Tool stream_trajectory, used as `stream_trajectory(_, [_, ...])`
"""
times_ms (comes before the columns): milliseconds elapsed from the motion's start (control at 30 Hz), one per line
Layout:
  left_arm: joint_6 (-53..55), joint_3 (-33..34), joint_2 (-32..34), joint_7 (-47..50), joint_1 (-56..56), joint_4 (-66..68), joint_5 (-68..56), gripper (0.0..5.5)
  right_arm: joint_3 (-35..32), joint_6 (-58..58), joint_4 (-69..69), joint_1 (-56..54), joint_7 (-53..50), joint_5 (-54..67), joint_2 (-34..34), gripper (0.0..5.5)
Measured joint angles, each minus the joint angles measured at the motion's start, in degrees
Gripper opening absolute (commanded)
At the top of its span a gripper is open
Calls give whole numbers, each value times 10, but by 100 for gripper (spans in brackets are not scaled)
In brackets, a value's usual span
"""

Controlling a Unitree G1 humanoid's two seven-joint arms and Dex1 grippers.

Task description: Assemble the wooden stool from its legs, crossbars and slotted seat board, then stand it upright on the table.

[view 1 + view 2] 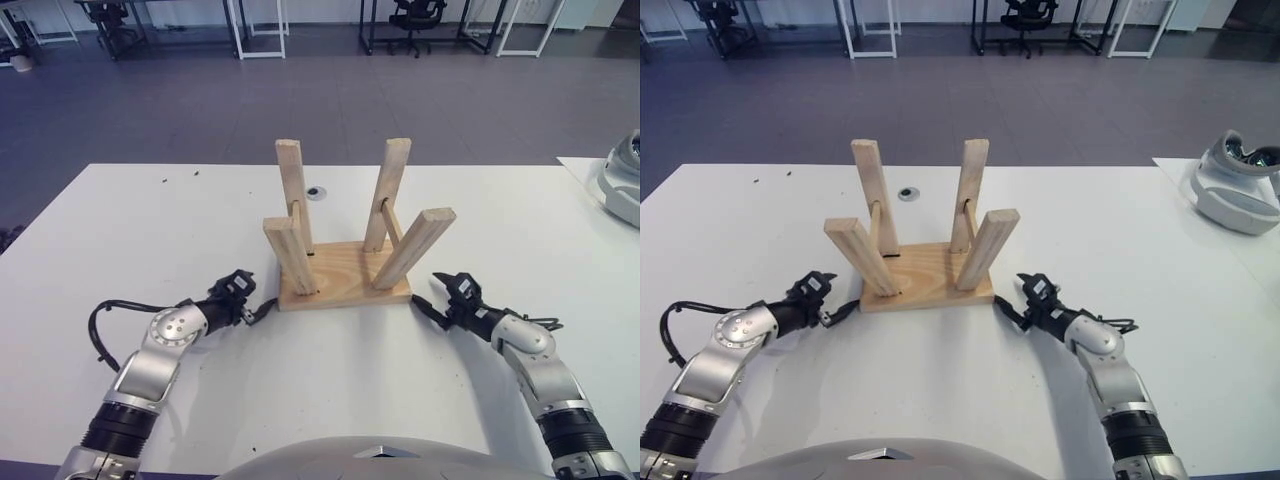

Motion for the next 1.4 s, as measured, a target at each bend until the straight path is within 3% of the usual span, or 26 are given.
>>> stream_trajectory(433, [50,0,2,-1,-13,-22,1,400,-6,5,-20,9,40,8,-11,376])
stream_trajectory(600, [205,13,76,-89,51,-184,-68,400,-14,136,-162,57,54,66,-56,376])
stream_trajectory(833, [266,82,126,-145,57,-243,-129,400,-146,311,-389,107,102,302,-156,376])
stream_trajectory(1100, [314,217,113,-144,34,-298,-226,400,-194,358,-428,152,115,344,-204,376])
stream_trajectory(1400, [299,207,155,-188,29,-307,-242,400,-240,375,-427,154,128,362,-223,376])
